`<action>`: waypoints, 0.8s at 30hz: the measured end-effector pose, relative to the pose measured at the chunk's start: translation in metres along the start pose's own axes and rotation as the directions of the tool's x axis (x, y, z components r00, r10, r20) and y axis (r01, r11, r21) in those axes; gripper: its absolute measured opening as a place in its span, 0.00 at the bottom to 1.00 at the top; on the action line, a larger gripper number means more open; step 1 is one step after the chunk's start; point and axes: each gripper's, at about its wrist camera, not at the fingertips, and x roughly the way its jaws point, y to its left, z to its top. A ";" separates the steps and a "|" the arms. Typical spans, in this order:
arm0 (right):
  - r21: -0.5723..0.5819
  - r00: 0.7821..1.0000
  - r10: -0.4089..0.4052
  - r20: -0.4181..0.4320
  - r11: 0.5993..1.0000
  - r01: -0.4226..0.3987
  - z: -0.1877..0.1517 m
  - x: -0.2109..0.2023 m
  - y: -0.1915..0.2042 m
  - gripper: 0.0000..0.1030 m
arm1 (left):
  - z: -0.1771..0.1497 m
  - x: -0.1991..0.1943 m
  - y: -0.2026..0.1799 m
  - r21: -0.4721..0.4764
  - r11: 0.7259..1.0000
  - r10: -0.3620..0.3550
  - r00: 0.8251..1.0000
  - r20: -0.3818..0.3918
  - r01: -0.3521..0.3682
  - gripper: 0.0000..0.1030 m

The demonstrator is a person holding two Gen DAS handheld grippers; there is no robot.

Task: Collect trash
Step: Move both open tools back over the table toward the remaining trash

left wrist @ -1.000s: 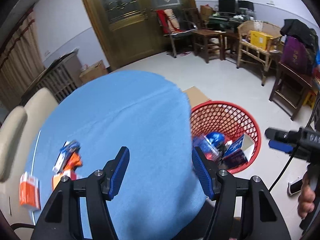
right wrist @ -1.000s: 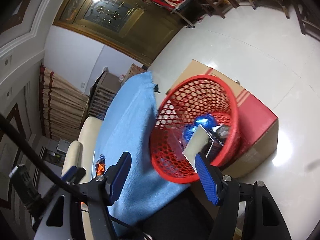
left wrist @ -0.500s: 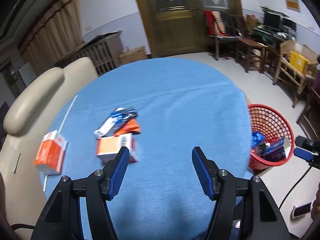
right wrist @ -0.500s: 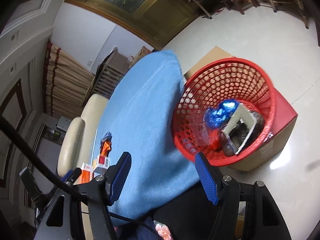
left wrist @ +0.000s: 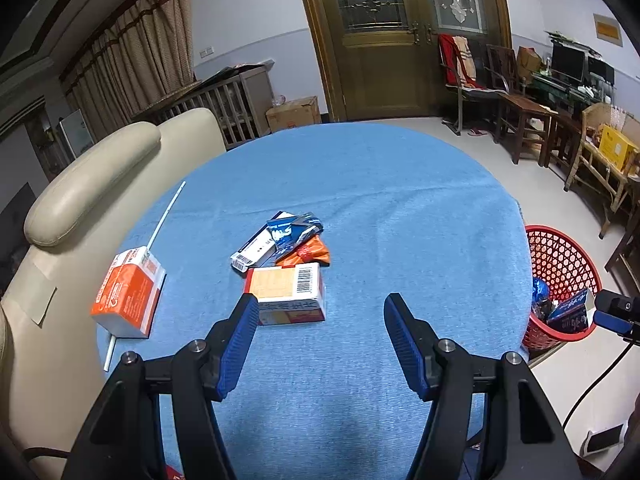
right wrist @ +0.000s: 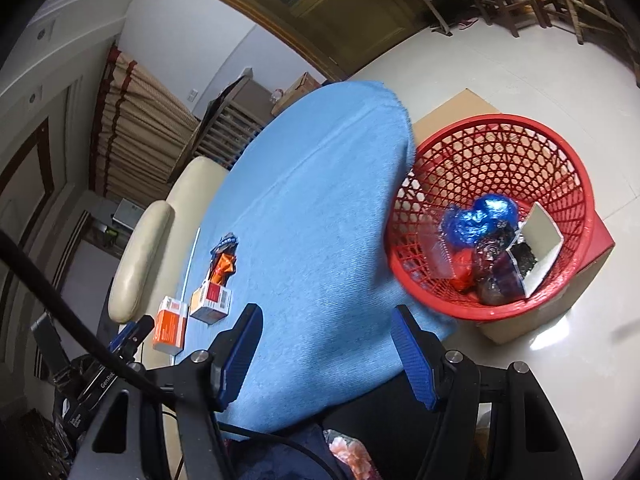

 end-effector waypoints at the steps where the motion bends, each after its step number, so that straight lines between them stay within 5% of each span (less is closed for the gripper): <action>1: -0.008 1.000 0.000 -0.004 1.000 0.000 0.000 0.002 0.003 0.68 | -0.001 0.001 0.002 -0.004 1.000 0.000 1.000 -0.001 0.000 0.64; 24: -0.147 0.996 0.001 -0.093 0.989 -0.015 -0.025 0.037 0.062 0.68 | -0.022 0.013 0.059 -0.119 0.993 0.005 0.999 -0.046 -0.010 0.64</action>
